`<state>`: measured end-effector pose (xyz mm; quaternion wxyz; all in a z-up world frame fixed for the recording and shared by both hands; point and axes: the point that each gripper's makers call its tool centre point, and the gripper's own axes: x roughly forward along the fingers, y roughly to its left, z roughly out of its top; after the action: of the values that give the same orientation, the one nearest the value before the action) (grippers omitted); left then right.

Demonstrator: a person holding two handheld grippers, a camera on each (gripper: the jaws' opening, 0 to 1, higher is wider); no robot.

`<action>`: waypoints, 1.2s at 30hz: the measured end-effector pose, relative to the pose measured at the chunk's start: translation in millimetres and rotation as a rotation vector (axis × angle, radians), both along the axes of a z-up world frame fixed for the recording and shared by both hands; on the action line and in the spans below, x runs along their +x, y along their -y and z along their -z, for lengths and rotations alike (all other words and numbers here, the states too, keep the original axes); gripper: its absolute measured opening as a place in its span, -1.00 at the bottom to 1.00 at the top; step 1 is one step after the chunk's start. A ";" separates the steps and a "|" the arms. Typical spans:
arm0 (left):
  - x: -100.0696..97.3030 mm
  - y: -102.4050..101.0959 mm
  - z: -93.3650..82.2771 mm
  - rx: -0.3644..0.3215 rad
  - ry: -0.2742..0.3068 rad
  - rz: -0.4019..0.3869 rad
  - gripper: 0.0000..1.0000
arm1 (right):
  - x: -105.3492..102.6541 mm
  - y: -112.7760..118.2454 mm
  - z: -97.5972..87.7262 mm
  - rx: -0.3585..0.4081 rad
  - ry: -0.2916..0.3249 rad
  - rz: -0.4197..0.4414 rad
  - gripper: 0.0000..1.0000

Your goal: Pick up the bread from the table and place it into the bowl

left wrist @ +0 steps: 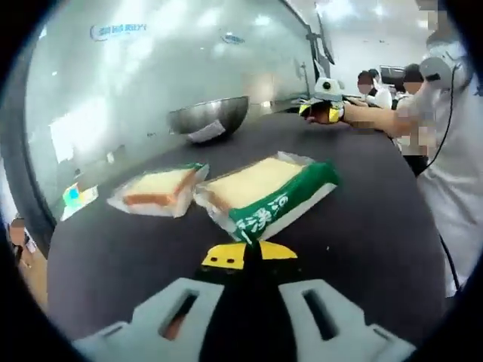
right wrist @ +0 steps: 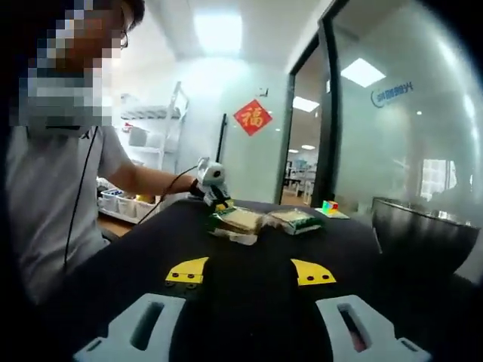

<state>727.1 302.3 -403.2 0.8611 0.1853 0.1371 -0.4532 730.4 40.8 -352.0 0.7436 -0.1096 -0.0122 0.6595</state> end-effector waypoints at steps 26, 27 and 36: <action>19.1 190.6 3.1 -0.013 -0.057 0.438 -1.00 | 24.9 49.1 52.8 -0.239 0.006 0.084 -1.00; 20.1 190.8 2.8 -0.020 -0.056 0.434 -1.00 | 24.9 50.2 51.9 -0.239 0.006 0.079 -1.00; 32.6 195.2 -12.4 -0.084 -0.023 0.376 -1.00 | 17.9 57.5 28.8 -0.220 0.015 0.097 -1.00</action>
<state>759.7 107.1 -390.8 0.7665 0.1665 0.0910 -0.6135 748.2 -16.7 -380.8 0.7581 -0.1958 0.0598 0.6192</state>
